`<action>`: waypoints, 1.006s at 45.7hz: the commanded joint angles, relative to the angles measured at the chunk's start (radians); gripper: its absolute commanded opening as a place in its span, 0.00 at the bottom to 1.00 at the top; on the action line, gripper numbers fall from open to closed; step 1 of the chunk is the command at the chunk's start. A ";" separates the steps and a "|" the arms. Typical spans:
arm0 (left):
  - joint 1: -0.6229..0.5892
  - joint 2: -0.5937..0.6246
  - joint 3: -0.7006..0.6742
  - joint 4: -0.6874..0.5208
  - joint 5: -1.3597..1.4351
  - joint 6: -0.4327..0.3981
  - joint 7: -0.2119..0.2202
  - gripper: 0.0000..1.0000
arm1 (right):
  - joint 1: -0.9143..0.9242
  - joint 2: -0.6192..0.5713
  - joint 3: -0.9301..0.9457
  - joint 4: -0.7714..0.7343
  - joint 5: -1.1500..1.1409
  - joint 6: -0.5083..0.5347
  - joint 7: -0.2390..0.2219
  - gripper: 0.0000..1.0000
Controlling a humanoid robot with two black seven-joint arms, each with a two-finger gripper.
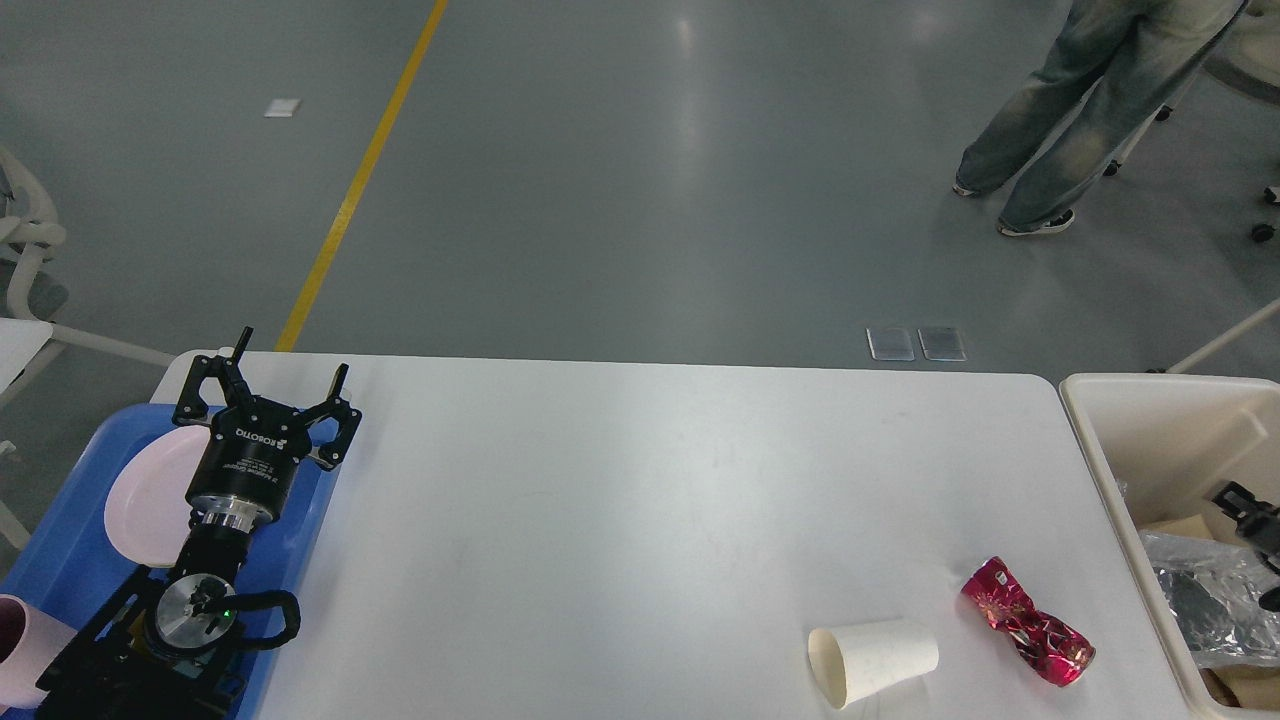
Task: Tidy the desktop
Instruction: 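Move the right gripper out of the bin toward the paper cup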
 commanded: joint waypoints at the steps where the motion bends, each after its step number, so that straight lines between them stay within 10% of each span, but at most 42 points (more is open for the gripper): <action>1: 0.002 -0.001 0.000 0.000 0.000 -0.001 0.000 0.96 | 0.249 -0.038 -0.060 0.199 -0.098 0.160 -0.006 1.00; 22: 0.000 -0.001 0.000 0.001 0.000 0.001 0.000 0.96 | 0.990 0.019 -0.251 0.616 -0.092 0.834 -0.009 1.00; 46: 0.000 0.001 0.000 0.001 0.000 0.001 0.000 0.96 | 1.606 0.085 -0.360 1.239 -0.077 0.840 -0.021 0.98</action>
